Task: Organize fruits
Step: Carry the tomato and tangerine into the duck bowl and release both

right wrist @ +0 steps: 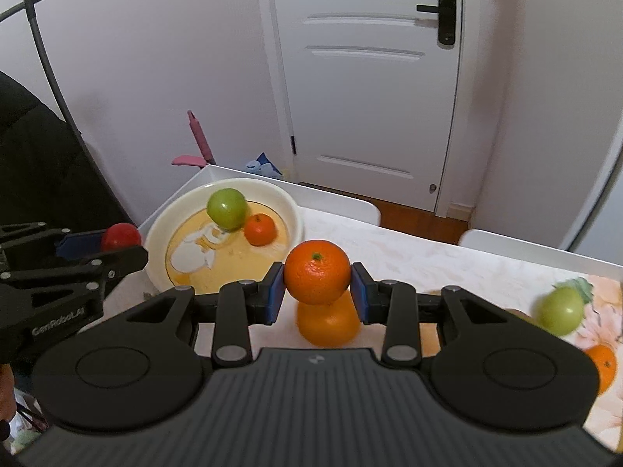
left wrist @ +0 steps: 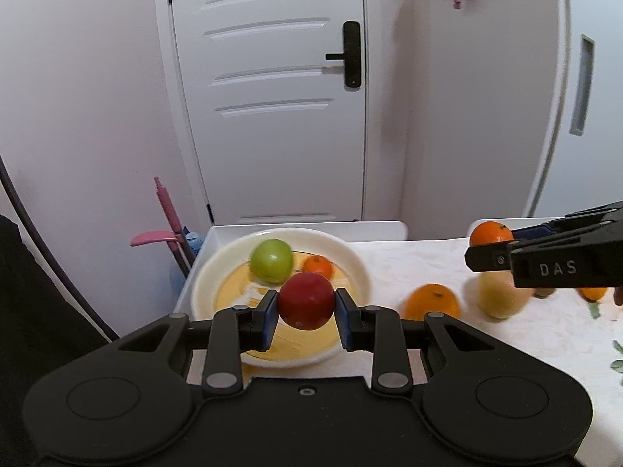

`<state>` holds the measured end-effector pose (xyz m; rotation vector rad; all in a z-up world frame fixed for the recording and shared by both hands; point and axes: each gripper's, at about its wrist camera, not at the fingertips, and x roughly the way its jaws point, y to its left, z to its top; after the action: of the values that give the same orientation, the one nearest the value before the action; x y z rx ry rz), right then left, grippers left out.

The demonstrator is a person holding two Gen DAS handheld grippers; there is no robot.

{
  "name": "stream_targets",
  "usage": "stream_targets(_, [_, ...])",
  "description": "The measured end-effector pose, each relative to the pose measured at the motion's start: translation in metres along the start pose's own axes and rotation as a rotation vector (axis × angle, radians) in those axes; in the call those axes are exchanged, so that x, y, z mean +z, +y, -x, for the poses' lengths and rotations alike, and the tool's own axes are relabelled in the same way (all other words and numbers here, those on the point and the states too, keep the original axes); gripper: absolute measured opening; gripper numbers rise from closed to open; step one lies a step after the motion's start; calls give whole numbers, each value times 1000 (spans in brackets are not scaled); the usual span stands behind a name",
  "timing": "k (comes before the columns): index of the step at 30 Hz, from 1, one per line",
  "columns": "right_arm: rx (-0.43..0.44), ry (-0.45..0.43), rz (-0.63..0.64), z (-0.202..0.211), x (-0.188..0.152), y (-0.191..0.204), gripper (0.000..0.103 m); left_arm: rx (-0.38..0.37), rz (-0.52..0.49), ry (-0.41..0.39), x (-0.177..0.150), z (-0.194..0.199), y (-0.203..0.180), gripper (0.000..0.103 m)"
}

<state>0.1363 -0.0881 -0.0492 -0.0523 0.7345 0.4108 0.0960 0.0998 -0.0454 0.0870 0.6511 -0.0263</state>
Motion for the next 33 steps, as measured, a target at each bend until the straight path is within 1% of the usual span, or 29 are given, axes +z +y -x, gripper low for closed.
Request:
stream_targets(7, [-15, 32, -15, -37, 13, 25, 51, -7, -14, 30, 8, -34, 38, 34])
stream_targets(13, [-40, 61, -42, -66, 17, 37, 51, -28, -46, 62, 12, -74, 63, 34])
stream_targets(21, [-80, 97, -83, -93, 18, 42, 51, -55, -101, 115, 13, -127, 76, 34])
stream_targets(25, [-92, 108, -96, -101, 18, 42, 51, -59, -141, 131, 10, -143, 76, 34])
stream_targets(29, [-99, 111, -105, -105, 18, 42, 51, -65, -153, 149, 8, -153, 76, 35])
stream_targets(31, [-104, 108, -107, -105, 20, 42, 51, -68, -160, 154, 8, -156, 76, 36])
stream_targets(33, [-108, 104, -110, -104, 21, 42, 51, -65, -172, 142, 7, -155, 75, 54])
